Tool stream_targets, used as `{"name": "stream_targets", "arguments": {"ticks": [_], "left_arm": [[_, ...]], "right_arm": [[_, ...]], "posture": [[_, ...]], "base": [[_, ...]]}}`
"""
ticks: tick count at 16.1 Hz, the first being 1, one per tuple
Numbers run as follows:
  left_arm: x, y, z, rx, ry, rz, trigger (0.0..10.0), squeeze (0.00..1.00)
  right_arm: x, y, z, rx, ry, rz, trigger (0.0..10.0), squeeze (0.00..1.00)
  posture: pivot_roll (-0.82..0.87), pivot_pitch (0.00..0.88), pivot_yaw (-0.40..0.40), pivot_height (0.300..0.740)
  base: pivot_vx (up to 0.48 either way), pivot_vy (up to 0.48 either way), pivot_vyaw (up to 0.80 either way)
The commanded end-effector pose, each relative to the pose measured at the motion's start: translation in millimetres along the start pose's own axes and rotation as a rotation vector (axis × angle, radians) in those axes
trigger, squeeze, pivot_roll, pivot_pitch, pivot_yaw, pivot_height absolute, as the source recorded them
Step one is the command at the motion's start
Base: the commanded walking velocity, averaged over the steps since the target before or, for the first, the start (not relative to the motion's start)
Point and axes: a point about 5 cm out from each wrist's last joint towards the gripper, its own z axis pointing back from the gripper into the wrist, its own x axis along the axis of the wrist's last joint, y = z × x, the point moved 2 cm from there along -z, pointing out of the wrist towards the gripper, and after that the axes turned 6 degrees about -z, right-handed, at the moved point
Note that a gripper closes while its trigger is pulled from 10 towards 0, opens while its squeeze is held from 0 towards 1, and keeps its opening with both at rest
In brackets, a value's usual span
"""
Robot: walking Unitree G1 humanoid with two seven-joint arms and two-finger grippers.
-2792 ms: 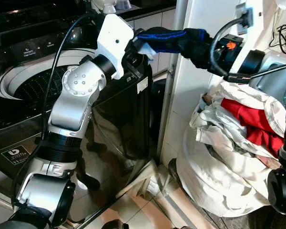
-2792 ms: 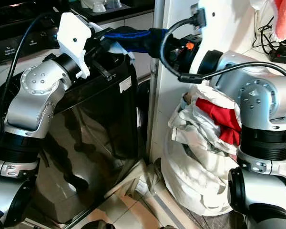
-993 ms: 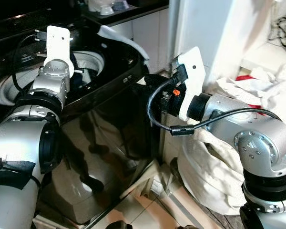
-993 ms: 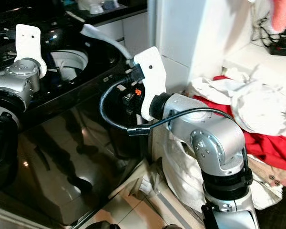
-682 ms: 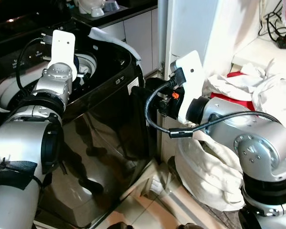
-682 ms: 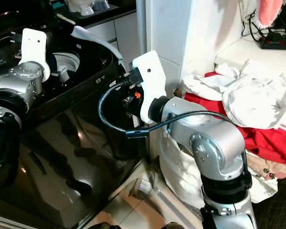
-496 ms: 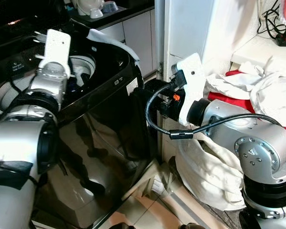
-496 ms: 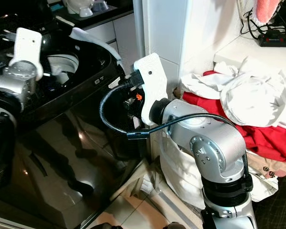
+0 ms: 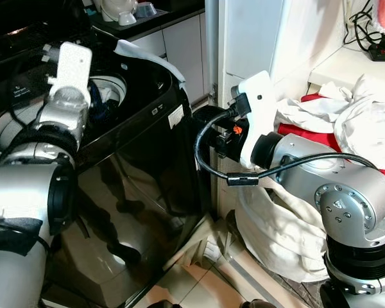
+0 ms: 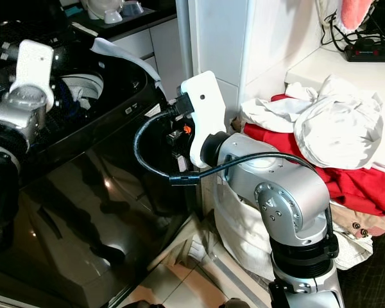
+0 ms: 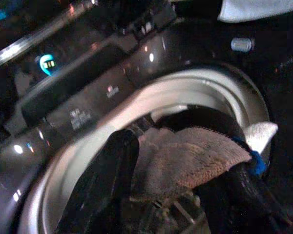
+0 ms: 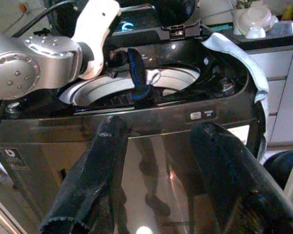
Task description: Clothes washing
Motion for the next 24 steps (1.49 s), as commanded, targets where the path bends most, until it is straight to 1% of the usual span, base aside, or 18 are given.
{"name": "stream_targets", "arguments": {"ticks": [1, 3, 4, 5, 6, 7, 8, 10, 12, 13, 14, 15, 16, 17, 18, 21, 22, 24], "left_arm": [[-4.5, 4.9, -0.6, -0.004, 0.025, 0.002, 10.0, 1.0], [-5.6, 2.4, -0.4, -0.031, 0.034, -0.04, 10.0, 1.0], [-10.7, -3.8, 0.0, -0.067, 0.06, -0.01, 10.0, 1.0], [-19.4, -11.9, 1.0, -0.111, 0.107, 0.084, 10.0, 1.0], [-24.3, -15.5, 1.5, -0.124, 0.129, 0.138, 10.0, 1.0], [-29.1, -18.3, 1.9, -0.114, 0.151, 0.263, 10.0, 1.0], [-30.3, -18.2, 1.8, -0.078, 0.165, 0.431, 10.0, 1.0], [-29.1, -19.0, 1.9, -0.071, 0.169, 0.525, 10.0, 1.0], [-23.0, -20.2, 2.0, -0.075, 0.16, 0.575, 10.0, 1.0], [-19.9, -17.1, 1.6, -0.046, 0.145, 0.543, 10.0, 1.0], [-12.6, -10.4, 0.8, -0.003, 0.099, 0.513, 10.0, 0.0], [-7.1, -1.2, 0.4, 0.062, 0.056, 0.46, 10.0, 0.0], [9.5, 17.8, 1.8, 0.207, -0.059, 0.272, 10.0, 0.0], [14.5, 15.0, 2.3, 0.194, -0.101, 0.177, 10.0, 0.0], [10.7, 7.1, 1.8, 0.149, -0.088, 0.133, 10.0, 0.0], [-2.5, 7.0, 2.0, 0.199, -0.062, 0.098, 10.0, 0.0], [-10.7, -2.1, 1.3, 0.13, -0.016, 0.118, 10.0, 0.0], [3.7, -14.1, 2.0, 0.02, -0.06, 0.21, 10.0, 0.0]], "right_arm": [[0.2, 4.6, -1.1, 0.016, 0.01, 0.014, 10.0, 0.0], [-1.1, 3.2, -0.1, 0.012, 0.018, 0.012, 10.0, 0.0], [-3.0, 3.4, -0.5, 0.015, 0.031, 0.011, 10.0, 0.0], [-4.4, 3.7, -1.2, 0.017, 0.041, 0.012, 10.0, 0.0], [-4.5, 3.8, -1.5, 0.017, 0.041, 0.014, 10.0, 0.0], [-4.1, 4.3, -1.8, 0.019, 0.041, 0.016, 10.0, 0.0], [-3.6, 4.2, -1.6, 0.019, 0.04, 0.018, 10.0, 0.0], [-3.7, 4.1, -1.6, 0.019, 0.041, 0.018, 10.0, 0.0], [-3.9, 5.3, -2.0, 0.027, 0.045, 0.018, 10.0, 0.0], [-4.2, 6.5, -2.5, 0.033, 0.046, 0.018, 10.0, 0.0], [-4.6, 6.7, -3.2, 0.033, 0.047, 0.019, 10.0, 0.0], [-4.7, 6.4, -3.8, 0.031, 0.046, 0.019, 10.0, 0.0], [-3.8, 5.1, -5.4, 0.023, 0.037, 0.014, 10.0, 0.0], [-1.0, 2.8, -7.8, 0.007, 0.021, 0.003, 10.0, 0.0], [1.9, 0.9, -9.3, -0.006, 0.006, -0.002, 10.0, 0.0], [4.9, -6.5, -9.6, -0.049, -0.011, -0.007, 10.0, 0.0], [4.9, -7.7, -9.4, -0.055, -0.01, -0.005, 10.0, 0.0], [5.9, -9.0, -9.4, -0.063, -0.016, -0.004, 10.0, 0.0]], "posture": [[-0.23, 0.0, 0.155, 0.74], [-0.23, 0.0, 0.15, 0.74], [-0.23, 0.0, 0.148, 0.74], [-0.22, 0.0, 0.148, 0.74], [-0.22, 0.0, 0.15, 0.74], [-0.22, 0.0, 0.15, 0.74], [-0.22, 0.0, 0.148, 0.74], [-0.21, 0.0, 0.145, 0.74], [-0.2, 0.0, 0.139, 0.74], [-0.2, 0.0, 0.141, 0.74], [-0.19, 0.0, 0.136, 0.74], [-0.19, 0.0, 0.136, 0.74], [-0.18, 0.0, 0.135, 0.74], [-0.18, 0.0, 0.134, 0.74], [-0.18, 0.0, 0.134, 0.74], [-0.18, 0.0, 0.124, 0.74], [-0.18, 0.0, 0.126, 0.74], [-0.18, 0.0, 0.125, 0.74]], "base": [[0.0, 0.0, 0.0], [0.0, 0.0, 0.0], [0.0, 0.0, 0.0], [0.0, 0.0, 0.0], [0.0, 0.0, 0.0], [0.0, 0.0, 0.0], [0.0, 0.0, 0.0], [0.0, 0.0, 0.0], [0.0, 0.0, 0.0], [0.0, 0.0, 0.0], [0.0, 0.0, 0.0], [0.0, 0.0, 0.0], [0.0, 0.0, 0.0], [0.0, 0.0, 0.0], [0.0, 0.0, 0.0], [0.0, 0.0, 0.0], [0.0, 0.0, 0.0], [0.0, 0.0, 0.0]]}}
